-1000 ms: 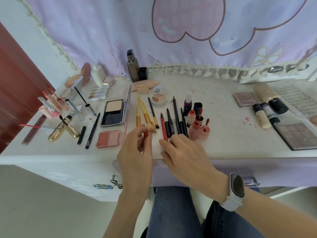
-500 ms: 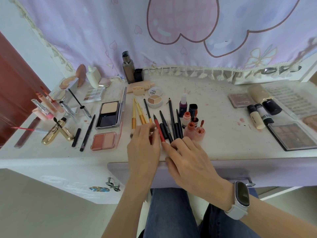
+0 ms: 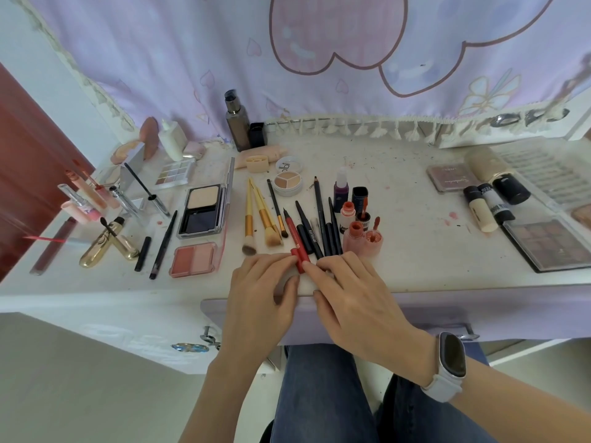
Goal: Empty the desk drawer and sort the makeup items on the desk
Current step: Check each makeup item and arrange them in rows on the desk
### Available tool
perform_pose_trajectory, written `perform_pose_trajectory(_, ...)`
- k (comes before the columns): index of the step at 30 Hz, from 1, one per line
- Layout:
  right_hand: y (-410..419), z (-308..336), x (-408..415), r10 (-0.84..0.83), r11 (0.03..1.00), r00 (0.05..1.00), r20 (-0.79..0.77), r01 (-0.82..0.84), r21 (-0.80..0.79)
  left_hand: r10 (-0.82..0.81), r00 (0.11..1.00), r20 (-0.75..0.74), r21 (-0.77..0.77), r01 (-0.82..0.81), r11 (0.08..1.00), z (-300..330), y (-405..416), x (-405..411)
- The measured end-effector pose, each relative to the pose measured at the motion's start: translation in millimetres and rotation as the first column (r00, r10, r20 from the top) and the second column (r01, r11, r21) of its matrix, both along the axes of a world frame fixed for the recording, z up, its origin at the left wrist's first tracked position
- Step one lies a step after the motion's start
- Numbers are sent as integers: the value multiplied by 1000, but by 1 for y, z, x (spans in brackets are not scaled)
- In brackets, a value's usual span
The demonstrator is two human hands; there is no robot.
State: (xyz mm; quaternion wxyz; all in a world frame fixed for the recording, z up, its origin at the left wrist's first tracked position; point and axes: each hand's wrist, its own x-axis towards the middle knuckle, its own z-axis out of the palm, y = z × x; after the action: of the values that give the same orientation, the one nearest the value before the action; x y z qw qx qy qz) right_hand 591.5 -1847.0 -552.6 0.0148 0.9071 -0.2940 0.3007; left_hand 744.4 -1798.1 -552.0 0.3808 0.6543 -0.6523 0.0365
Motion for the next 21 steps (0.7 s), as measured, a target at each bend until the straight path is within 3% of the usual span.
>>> perform_pose_trajectory(9, -1, -2, -7, 59, 998, 998, 8, -59, 1, -8, 1000, 13, 100, 6, 995, 5, -11, 3)
perform_pose_trajectory(13, -3, -2, -17, 84, 996, 995, -48, -86, -40, -17, 996, 87, 107, 7, 994, 6, -14, 1)
perform_pose_trajectory(21, -5, -5, -31, 114, 991, 987, -109, -120, -51, 85, 979, 185, 119, -108, 987, 11, -19, -5)
